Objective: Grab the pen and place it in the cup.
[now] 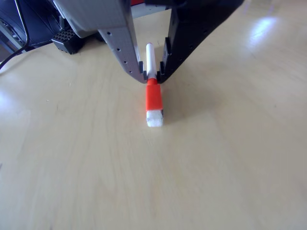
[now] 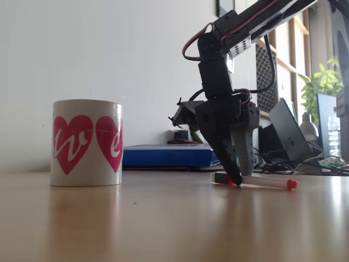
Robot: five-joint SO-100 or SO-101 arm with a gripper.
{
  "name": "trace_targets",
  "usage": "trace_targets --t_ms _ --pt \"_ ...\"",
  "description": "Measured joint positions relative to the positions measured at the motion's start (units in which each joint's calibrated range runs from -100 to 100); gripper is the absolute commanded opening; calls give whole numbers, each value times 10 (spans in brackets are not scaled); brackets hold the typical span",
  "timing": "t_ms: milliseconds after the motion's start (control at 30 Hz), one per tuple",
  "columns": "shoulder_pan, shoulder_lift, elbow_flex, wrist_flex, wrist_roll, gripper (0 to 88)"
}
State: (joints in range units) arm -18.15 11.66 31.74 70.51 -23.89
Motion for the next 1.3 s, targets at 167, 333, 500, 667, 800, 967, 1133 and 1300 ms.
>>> trace_targets --t_ms 167,333,500,667,800,967,1133,1300 --pt "0 0 0 0 0 10" --pt "0 -1 0 0 0 10" --pt "-1 -65 15 -9 7 10" --pt "4 -202 16 27 46 10" --pt "4 -296 16 53 64 10" --pt "4 -389 17 57 77 10" --pt "4 -477 17 -9 91 10" --pt "4 -552 29 -130 96 10"
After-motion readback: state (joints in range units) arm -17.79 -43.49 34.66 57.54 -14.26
